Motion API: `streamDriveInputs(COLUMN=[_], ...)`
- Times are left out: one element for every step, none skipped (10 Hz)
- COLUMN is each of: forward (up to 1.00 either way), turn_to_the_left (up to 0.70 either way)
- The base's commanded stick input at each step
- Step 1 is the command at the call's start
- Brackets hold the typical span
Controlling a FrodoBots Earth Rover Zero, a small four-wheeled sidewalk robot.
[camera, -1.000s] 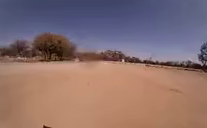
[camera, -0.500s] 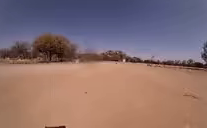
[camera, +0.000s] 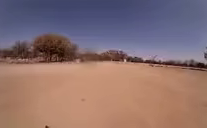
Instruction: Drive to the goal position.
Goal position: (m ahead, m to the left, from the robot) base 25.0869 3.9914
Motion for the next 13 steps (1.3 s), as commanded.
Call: streamDriveInputs(forward=[1.0, 1.0, 1.0, 1.0, 1.0, 1.0, 1.0, 1.0, 1.0, 1.0, 1.0, 1.0, 1.0], turn_to_the_left=[0.0, 0.0, 0.0, 0.0, 0.0, 0.0, 0.0, 0.0, 0.0, 0.0, 0.0, 0.0, 0.0])
